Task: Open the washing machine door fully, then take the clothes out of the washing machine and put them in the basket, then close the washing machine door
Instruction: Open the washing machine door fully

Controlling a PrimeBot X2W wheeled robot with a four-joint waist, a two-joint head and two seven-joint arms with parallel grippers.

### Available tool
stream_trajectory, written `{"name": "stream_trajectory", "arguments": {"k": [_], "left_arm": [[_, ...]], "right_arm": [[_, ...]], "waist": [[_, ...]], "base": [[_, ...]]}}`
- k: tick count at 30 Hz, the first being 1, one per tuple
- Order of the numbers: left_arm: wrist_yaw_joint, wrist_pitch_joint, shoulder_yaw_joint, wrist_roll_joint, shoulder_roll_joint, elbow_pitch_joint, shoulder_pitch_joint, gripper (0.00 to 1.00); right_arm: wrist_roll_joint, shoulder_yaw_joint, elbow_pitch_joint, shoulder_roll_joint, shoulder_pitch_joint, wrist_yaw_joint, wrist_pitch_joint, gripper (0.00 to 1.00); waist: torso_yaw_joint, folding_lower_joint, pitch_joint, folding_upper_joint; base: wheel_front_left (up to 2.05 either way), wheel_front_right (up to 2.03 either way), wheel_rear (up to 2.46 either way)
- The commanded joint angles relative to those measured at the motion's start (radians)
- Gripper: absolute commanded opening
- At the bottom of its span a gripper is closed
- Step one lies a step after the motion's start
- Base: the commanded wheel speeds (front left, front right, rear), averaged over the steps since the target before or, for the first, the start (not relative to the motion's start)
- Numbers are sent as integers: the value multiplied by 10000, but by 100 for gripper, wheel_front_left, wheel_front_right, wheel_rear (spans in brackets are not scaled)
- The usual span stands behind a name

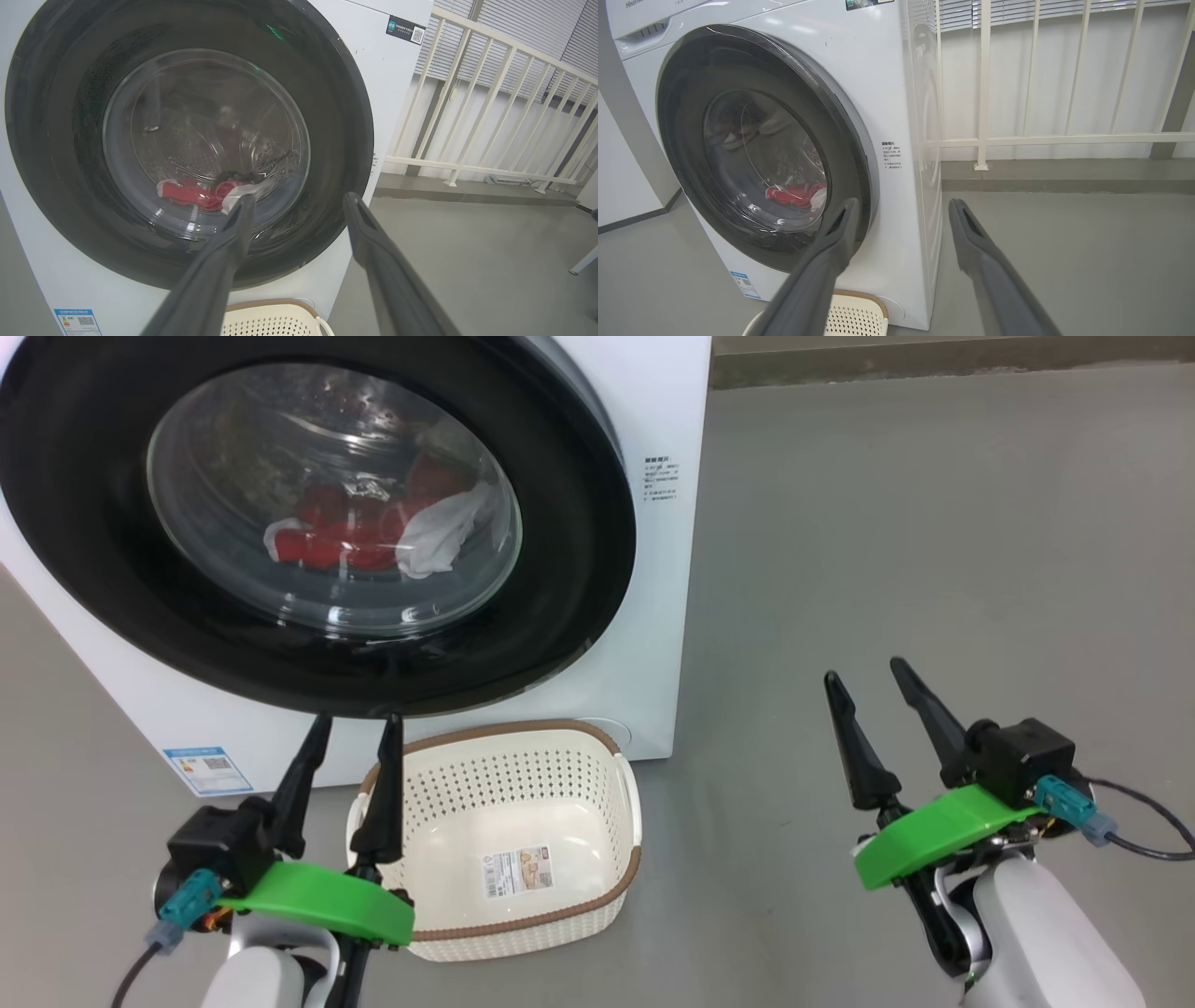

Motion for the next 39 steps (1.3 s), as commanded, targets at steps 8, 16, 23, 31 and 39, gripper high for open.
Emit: {"name": "stream_trajectory", "arguments": {"k": [8,16,23,31,39], "left_arm": [[-58,-176,296,243,180,-102,-421,100],[-58,-176,313,251,179,99,-396,100],[-58,-176,307,305,179,165,-425,100],[-58,-176,137,231,193,-37,-493,100],[-58,-176,-49,166,238,-653,-534,100]], "right_arm": [[-195,239,-158,-3,-500,77,-197,100],[-175,269,-156,-3,-436,77,-197,100],[-213,258,-197,-3,-429,77,-197,100],[-103,458,-107,-3,-576,77,-197,0],[2695,822,229,-3,-1182,77,-197,0]], "waist": [[-18,0,2,0],[-12,0,-24,0],[22,0,-1,0],[107,0,273,0],[347,0,923,0]], "base": [[0,0,0],[0,0,0],[0,0,0],[0,0,0],[0,0,0]]}}
